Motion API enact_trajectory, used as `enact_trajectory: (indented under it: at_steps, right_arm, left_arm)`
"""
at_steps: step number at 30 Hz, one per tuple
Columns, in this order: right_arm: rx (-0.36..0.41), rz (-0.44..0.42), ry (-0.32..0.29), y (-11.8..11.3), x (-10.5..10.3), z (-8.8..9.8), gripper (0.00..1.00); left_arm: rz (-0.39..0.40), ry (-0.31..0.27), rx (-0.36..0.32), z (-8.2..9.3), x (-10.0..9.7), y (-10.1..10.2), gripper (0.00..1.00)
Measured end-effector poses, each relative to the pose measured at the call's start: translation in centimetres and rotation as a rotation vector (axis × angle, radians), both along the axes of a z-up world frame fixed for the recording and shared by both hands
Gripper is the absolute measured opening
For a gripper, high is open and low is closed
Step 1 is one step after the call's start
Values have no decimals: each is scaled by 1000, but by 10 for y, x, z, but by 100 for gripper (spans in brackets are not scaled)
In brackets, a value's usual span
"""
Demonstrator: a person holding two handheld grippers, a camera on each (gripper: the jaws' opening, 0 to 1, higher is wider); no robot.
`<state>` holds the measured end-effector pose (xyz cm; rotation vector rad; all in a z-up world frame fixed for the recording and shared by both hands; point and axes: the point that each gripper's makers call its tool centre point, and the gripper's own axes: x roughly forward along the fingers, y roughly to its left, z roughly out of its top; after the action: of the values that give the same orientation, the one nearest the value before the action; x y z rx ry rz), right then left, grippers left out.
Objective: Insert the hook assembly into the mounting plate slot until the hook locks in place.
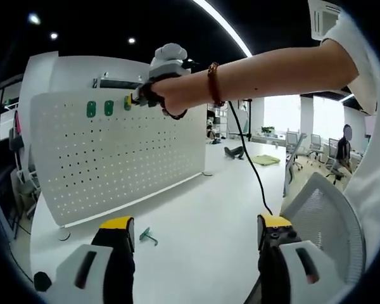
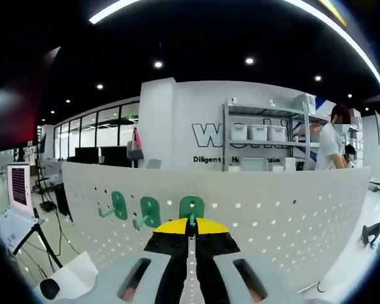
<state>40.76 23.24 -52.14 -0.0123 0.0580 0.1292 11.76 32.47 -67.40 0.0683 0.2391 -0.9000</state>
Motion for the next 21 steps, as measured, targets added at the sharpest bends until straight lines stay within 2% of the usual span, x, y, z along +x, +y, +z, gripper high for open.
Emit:
enact_trajectory:
  at_steps: [6, 13, 21]
  right_arm:
    - [-7, 3, 7, 2, 7, -3, 1]
    - [-6, -6, 14, 1, 12, -2, 1]
    - [-41, -9, 23, 0, 13, -6, 1]
  left_arm:
    - [8, 12, -29, 0, 2, 3, 81]
    - [19, 11, -30, 1, 5, 5, 81]
    - [19, 14, -33, -1, 6, 3, 81]
